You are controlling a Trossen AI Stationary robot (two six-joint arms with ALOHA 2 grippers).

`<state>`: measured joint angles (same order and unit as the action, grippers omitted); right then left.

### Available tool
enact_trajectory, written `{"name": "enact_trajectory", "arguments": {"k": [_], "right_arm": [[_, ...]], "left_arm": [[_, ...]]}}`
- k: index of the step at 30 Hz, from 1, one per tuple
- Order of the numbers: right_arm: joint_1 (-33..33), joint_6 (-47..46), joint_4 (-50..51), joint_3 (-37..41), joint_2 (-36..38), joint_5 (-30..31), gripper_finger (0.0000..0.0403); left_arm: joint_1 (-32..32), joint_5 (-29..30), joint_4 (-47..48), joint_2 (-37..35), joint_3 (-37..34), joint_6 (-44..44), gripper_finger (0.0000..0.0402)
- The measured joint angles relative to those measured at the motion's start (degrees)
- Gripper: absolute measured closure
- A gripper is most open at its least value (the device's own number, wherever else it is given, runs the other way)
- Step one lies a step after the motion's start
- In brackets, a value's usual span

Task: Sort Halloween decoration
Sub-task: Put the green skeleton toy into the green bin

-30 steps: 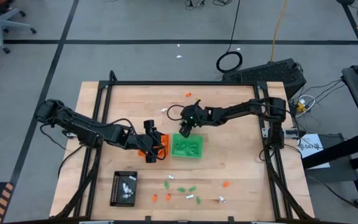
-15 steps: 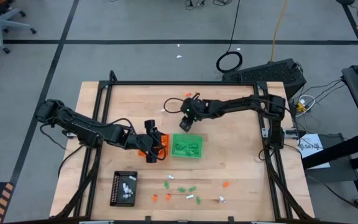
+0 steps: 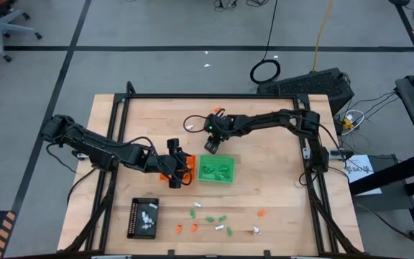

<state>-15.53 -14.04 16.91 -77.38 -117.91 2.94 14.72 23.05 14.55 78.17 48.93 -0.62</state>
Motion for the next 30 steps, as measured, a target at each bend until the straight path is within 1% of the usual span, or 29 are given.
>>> {"name": "enact_trajectory", "arguments": {"k": [3,10,12,18,23,27,30], "right_arm": [[0.0,0.2,1.1,0.0,0.3,0.0,0.0281],[0.1,1.4,2.0,0.0,0.4,0.0,0.0377],[0.1,1.9,2.1,0.0,0.8,-0.1,0.0393],[1.1,3.6,3.6,0.2,4.2,-0.7,0.0393],[2.5,5.6,4.8,0.2,9.1,-0.5,0.0399],[4.3,7.1,5.3,0.2,13.9,-0.5,0.04],[6.0,7.9,6.1,0.2,17.9,-2.6,0.0401]], "left_arm": [[0.0,0.0,0.2,0.0,0.0,0.0,0.0155],[0.0,0.0,0.4,0.0,0.0,-0.1,0.0155],[0.0,0.0,0.5,0.0,0.0,-0.4,0.0155],[0.0,0.0,-0.1,0.0,-0.8,-0.6,0.0155],[0.0,0.0,-3.3,0.0,-3.4,-0.6,0.0155],[0.0,0.0,-3.7,0.0,-3.9,-2.1,0.0155],[0.3,0.0,-4.0,0.0,-3.9,-2.1,0.0155]]}}
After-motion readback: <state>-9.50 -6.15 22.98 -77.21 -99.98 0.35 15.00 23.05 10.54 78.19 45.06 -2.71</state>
